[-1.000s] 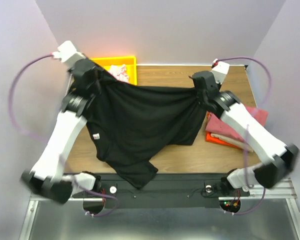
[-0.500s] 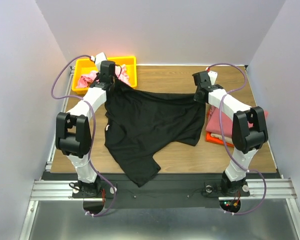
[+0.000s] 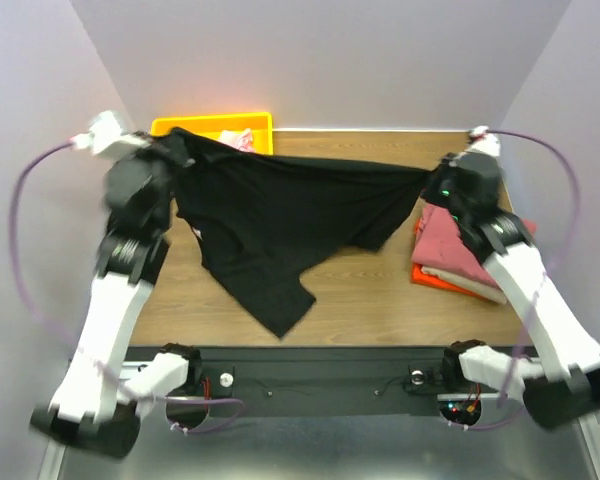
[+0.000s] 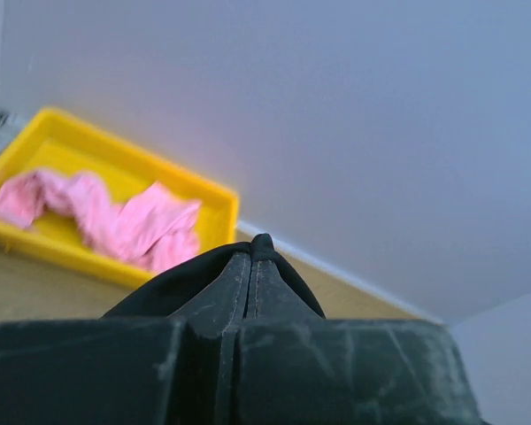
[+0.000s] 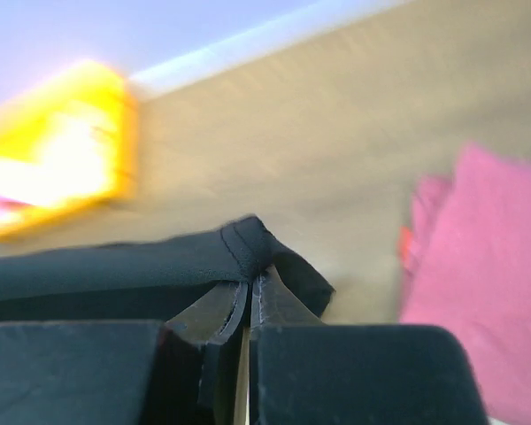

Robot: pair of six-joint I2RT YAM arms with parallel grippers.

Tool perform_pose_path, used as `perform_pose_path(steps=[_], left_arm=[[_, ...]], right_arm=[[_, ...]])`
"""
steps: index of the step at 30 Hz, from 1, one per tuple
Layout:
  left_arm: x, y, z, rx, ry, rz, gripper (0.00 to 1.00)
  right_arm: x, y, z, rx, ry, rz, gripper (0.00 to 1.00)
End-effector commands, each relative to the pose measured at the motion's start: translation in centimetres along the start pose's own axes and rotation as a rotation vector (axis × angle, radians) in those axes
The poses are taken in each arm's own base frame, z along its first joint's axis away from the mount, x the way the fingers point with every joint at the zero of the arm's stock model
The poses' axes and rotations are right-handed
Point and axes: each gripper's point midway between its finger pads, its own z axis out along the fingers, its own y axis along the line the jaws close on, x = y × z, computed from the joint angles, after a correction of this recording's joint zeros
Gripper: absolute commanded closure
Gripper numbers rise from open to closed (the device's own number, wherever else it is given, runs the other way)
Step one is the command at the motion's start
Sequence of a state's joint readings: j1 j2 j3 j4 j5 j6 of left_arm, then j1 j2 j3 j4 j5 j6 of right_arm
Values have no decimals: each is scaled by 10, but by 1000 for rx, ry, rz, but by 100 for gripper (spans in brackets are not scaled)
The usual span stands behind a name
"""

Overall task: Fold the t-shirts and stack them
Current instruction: Flatten the tshirt out

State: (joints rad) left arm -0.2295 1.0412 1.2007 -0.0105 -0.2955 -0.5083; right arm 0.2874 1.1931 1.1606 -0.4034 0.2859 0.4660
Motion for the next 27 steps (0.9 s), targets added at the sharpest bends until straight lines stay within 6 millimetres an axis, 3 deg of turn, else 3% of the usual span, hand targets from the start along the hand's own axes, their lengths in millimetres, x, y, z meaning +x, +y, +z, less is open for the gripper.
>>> perform_pose_path(steps=[1, 2, 3, 5, 6, 9, 11, 13, 14, 17, 18, 20, 21, 23, 24, 25, 26, 27], left_arm=[[-76, -20, -81, 133, -180, -118, 100], [-88, -22, -97, 158, -207, -136, 100], [-109, -30, -128, 224, -245, -155, 100], [-126, -42, -156, 308, -262, -153, 100], [-140, -56, -179, 390, -271, -143, 100], [-163, -69, -204, 459, -302, -141, 100], [-169, -70, -204, 449, -311, -140, 100], [-170, -72, -193, 423, -300, -132, 100], [-168, -71, -186, 406, -292, -125, 100], [-144, -66, -139, 315, -226, -102, 100], [-121, -61, -110, 263, -172, -78, 100], [-100, -49, -76, 178, -147, -61, 100], [-74, -34, -43, 91, -111, -42, 100], [-44, -18, -8, 6, -70, -13, 100], [-8, -4, 26, -54, 2, 24, 100], [6, 3, 44, -79, 23, 36, 100], [47, 19, 75, -132, 105, 70, 100], [57, 21, 90, -141, 121, 81, 100]], right_arm=[[-55, 26, -94, -253, -181, 47, 100], [-64, 27, -114, -277, -201, 56, 100], [-75, 31, -144, -340, -242, 64, 99], [-86, 36, -174, -407, -273, 59, 100], [-95, 42, -196, -461, -300, 43, 100], [-101, 50, -222, -536, -303, 32, 100], [-108, 52, -235, -558, -328, 32, 100], [-112, 47, -232, -523, -340, 48, 100], [-112, 45, -223, -495, -331, 51, 100], [-108, 24, -184, -319, -312, 100, 100], [-100, 20, -160, -255, -273, 101, 100], [-81, 2, -117, -104, -220, 112, 99], [-65, -7, -85, -10, -165, 112, 100], [-41, -17, -49, 84, -97, 101, 100], [-25, -23, -28, 133, -63, 92, 99], [-5, -30, 2, 203, -15, 75, 99], [10, -36, 21, 244, 21, 60, 99], [21, -39, 34, 274, 45, 57, 99]])
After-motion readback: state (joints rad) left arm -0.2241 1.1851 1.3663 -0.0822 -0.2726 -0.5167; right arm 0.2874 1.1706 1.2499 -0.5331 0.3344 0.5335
